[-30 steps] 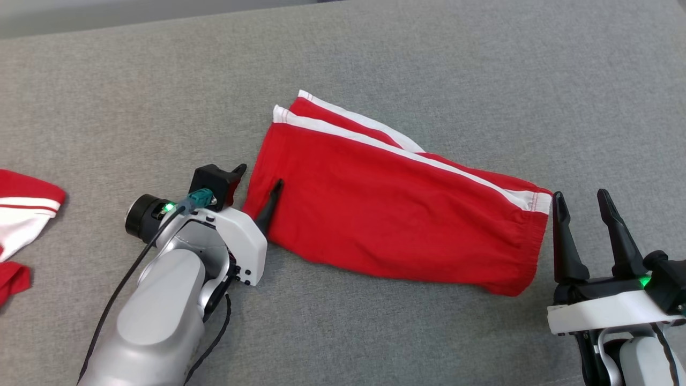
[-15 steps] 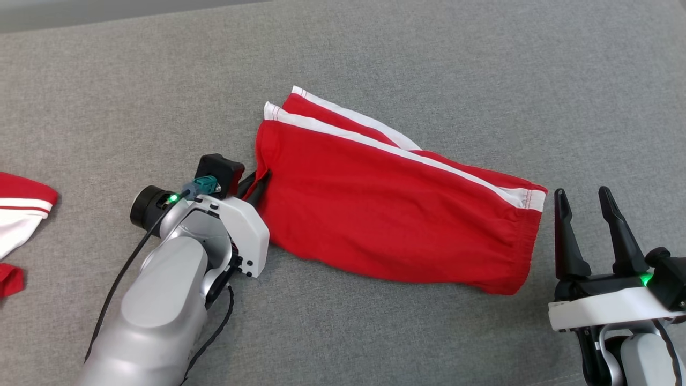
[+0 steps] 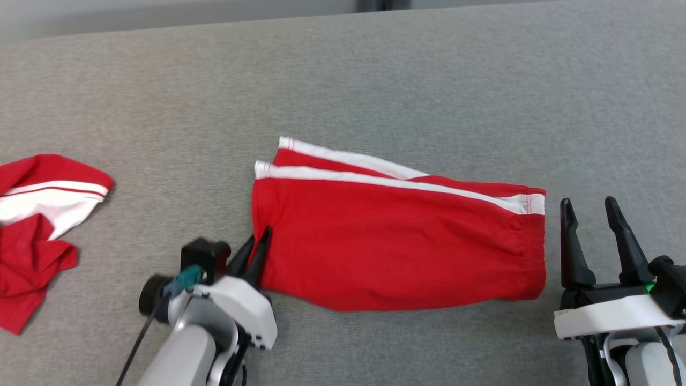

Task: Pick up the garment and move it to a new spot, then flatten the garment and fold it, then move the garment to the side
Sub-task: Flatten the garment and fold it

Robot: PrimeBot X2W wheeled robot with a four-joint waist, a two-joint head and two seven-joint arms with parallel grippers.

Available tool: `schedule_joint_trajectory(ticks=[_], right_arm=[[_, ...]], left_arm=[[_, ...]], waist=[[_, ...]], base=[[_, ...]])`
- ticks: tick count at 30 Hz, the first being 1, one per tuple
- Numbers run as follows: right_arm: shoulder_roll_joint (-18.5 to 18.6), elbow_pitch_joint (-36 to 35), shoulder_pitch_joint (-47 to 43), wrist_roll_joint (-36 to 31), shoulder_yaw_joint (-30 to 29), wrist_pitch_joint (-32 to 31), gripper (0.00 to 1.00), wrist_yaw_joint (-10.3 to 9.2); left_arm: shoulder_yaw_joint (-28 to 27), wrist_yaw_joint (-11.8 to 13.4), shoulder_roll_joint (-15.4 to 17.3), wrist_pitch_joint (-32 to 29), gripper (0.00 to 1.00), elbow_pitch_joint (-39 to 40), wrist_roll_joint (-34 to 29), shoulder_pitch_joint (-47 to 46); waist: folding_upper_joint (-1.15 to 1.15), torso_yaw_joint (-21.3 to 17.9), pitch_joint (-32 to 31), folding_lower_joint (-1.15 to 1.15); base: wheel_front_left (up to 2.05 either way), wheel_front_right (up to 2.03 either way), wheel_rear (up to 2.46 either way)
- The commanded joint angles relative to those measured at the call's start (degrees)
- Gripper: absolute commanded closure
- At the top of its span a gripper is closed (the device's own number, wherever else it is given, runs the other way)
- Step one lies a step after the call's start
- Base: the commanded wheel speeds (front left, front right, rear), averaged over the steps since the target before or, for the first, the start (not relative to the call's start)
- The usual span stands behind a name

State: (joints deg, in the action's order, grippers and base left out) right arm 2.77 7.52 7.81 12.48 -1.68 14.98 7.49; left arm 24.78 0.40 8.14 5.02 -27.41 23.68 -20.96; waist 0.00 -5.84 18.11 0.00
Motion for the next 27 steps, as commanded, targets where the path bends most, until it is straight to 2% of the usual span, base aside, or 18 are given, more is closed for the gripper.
schedule_joint_trajectory(ticks=[1,6,10,11,12,18,23,27], right_arm=[[0.26,0.04,-0.4,-0.63,-0.34,0.31,0.0,0.01],[0.28,0.4,-1.31,-1.83,-0.63,0.08,0.0,0.01],[0.37,-0.23,-1.67,-2.37,-1.0,-0.66,0.0,0.01],[0.36,-0.35,-1.66,-2.46,-0.96,-0.81,0.0,0.01],[0.38,-0.45,-1.62,-2.52,-0.85,-0.85,0.0,0.01],[0.48,-0.85,-2.12,-3.02,-0.78,-1.36,0.0,0.01],[0.43,-1.61,-3.03,-4.23,-1.21,-1.94,0.0,0.01],[0.4,-2.19,-3.96,-4.94,-1.31,-2.72,0.0,0.01]], left_arm=[[-0.41,0.67,0.42,0.01,1.0,1.25,0.48,1.58],[-1.4,4.26,1.19,-1.14,1.0,11.06,1.93,10.28],[-1.31,5.9,1.38,-1.97,1.0,16.81,2.27,13.91],[-1.47,6.35,1.25,-2.26,0.75,17.51,2.72,14.53],[-1.77,6.53,1.09,-2.25,0.0,17.98,3.1,14.96],[-3.2,7.96,1.31,1.22,0.0,20.23,2.33,15.36],[-6.45,9.36,2.78,8.51,0.0,21.95,-0.49,12.99],[-9.32,10.22,4.38,9.83,0.0,23.1,-2.2,13.89]], waist=[[0.0,1.47,-1.0,0.0],[0.0,4.48,-2.51,0.0],[0.0,5.91,-2.98,0.0],[0.0,6.05,-3.04,0.0],[0.0,6.09,-3.09,0.0],[0.0,5.52,-3.97,0.0],[0.0,4.44,-5.67,0.0],[0.0,3.8,-7.43,0.0]], base=[[0.0,0.0,0.0],[0.0,0.0,0.0],[0.0,0.0,0.0],[0.0,0.0,0.0],[0.0,0.0,0.0],[0.0,0.0,0.0],[0.0,0.0,0.0],[0.0,0.0,0.0]])
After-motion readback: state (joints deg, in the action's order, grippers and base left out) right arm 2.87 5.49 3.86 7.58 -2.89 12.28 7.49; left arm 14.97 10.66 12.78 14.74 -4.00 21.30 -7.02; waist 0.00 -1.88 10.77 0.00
